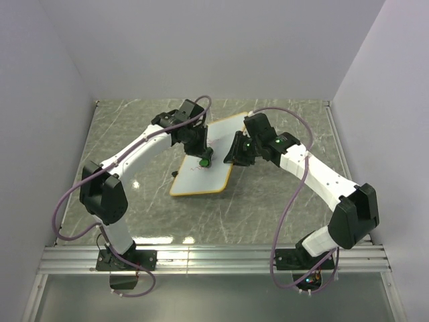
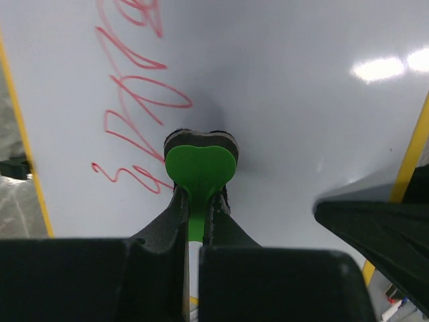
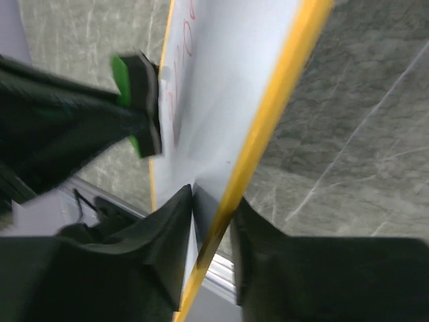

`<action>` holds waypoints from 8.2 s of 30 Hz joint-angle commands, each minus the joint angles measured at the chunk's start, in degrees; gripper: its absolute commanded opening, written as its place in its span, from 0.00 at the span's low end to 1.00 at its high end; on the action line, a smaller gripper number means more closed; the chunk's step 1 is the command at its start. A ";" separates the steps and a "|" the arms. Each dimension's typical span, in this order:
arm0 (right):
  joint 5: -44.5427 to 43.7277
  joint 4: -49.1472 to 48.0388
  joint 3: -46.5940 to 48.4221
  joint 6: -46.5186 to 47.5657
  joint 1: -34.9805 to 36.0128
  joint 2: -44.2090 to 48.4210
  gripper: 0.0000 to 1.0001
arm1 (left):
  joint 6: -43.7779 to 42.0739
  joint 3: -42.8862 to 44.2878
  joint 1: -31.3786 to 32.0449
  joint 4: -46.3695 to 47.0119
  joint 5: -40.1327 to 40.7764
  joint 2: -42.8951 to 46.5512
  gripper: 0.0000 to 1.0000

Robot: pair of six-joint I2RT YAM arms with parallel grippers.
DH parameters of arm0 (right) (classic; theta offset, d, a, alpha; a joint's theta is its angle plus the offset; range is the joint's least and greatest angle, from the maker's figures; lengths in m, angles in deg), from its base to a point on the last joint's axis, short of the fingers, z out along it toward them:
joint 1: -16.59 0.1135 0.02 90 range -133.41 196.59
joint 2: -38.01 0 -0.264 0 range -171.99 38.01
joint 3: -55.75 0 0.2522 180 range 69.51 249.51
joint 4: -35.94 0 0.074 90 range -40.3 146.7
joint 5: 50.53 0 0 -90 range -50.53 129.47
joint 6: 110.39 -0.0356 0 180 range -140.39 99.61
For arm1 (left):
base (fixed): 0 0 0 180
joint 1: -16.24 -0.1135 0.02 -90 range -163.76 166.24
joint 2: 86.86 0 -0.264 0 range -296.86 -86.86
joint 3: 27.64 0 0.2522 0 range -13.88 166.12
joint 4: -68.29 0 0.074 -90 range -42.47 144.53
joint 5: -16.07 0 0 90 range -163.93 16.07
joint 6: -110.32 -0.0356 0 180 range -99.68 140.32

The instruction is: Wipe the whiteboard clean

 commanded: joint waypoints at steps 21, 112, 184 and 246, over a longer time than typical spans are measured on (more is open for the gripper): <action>-2.41 4.04 6.64 0.56 0.38 -4.92 0.00 | 1.68 -29.49 -6.45 16.64 -5.73 6.55 0.00; 1.90 5.54 4.52 2.58 0.30 -8.96 0.00 | 1.06 -5.17 -13.95 9.10 -21.72 -18.24 0.00; 2.87 6.68 5.76 6.28 0.12 -10.72 0.00 | 2.55 3.21 -16.56 14.44 -16.90 -4.01 0.00; -3.46 8.17 -5.85 10.40 -7.70 47.99 0.99 | 11.17 -16.59 -18.43 2.41 19.66 31.95 0.99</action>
